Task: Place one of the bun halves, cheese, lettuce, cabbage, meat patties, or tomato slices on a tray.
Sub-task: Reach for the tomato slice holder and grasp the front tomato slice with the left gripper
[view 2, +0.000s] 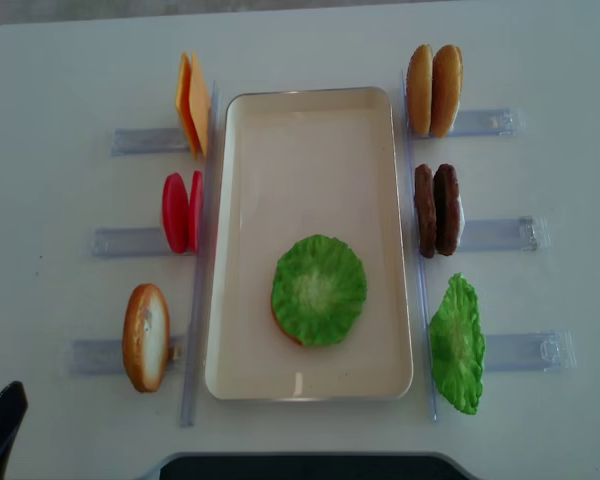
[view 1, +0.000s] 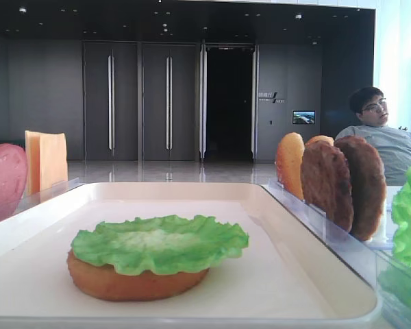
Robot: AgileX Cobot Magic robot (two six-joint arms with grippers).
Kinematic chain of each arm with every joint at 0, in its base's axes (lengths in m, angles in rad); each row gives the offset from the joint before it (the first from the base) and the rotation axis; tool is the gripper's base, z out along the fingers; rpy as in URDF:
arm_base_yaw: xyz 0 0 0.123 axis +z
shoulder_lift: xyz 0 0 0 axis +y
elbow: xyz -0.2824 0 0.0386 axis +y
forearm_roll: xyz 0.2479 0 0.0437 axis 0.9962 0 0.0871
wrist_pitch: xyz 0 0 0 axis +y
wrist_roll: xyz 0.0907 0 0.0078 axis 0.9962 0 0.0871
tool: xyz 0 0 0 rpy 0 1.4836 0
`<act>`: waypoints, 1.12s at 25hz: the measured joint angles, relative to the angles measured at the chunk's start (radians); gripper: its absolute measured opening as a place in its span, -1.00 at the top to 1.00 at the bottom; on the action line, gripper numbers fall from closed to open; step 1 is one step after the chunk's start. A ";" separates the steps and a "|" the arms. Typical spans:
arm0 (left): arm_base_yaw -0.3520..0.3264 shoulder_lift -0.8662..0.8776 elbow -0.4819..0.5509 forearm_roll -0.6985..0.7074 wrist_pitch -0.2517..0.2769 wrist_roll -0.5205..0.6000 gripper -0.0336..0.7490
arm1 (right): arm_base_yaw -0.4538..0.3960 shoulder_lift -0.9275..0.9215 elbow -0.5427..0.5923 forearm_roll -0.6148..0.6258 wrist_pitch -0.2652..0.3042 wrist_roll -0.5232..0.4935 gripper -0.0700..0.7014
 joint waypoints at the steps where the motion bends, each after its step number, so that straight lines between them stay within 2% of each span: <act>1: 0.000 0.000 0.000 0.000 0.000 0.000 -0.08 | 0.000 0.000 0.000 0.000 0.000 0.000 -0.70; 8: 0.000 0.000 0.000 -0.037 0.000 0.000 -0.08 | 0.000 0.000 0.000 0.000 0.000 0.000 -0.70; 13: 0.000 0.059 -0.038 -0.067 0.049 0.000 -0.08 | 0.000 0.000 0.000 0.000 0.000 0.000 -0.70; 18: 0.000 0.194 -0.130 -0.068 0.095 -0.027 -0.09 | 0.000 0.000 0.000 0.000 -0.001 -0.001 -0.70; 24: 0.000 0.402 -0.261 -0.060 0.095 -0.042 -0.26 | 0.000 0.000 0.000 0.000 -0.001 -0.001 -0.70; 28: 0.000 0.537 -0.337 0.000 0.097 -0.083 -0.35 | 0.000 0.000 0.000 0.000 -0.001 -0.001 -0.70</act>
